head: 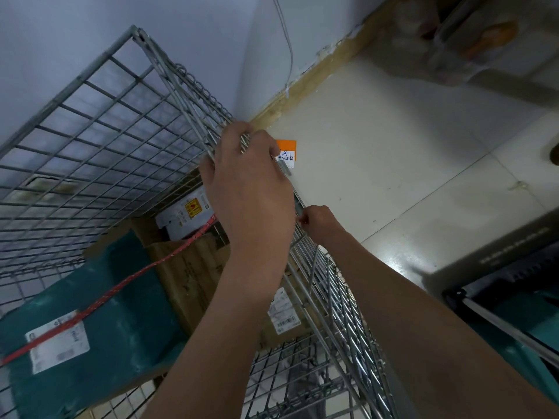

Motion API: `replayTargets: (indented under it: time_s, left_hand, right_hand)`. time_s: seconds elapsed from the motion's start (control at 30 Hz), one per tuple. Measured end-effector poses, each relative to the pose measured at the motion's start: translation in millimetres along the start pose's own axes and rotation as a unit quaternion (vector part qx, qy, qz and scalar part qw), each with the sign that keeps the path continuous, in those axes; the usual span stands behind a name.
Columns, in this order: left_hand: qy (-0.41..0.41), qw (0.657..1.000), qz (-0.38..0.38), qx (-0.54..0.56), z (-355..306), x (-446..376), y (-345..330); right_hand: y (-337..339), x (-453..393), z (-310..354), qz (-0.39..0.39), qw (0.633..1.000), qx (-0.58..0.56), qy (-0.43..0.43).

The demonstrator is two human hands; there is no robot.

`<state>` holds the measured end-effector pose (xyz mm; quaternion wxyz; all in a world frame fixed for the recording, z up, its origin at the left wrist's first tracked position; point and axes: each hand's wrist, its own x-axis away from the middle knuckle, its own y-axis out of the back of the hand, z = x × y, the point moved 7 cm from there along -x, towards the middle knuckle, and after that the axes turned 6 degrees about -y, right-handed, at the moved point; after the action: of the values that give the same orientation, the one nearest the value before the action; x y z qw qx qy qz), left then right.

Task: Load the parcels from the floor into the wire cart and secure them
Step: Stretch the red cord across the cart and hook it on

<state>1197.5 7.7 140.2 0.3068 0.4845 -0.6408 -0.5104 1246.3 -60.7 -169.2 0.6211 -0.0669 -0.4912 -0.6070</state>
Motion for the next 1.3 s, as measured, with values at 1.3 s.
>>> replayTargets:
  time_s: [1.3]
  left_hand:
    - [-0.021,0.997,-0.033,-0.073,-5,2,7]
  right_hand:
    - [18,23,4,0.072,0.996,0.019,-0.056]
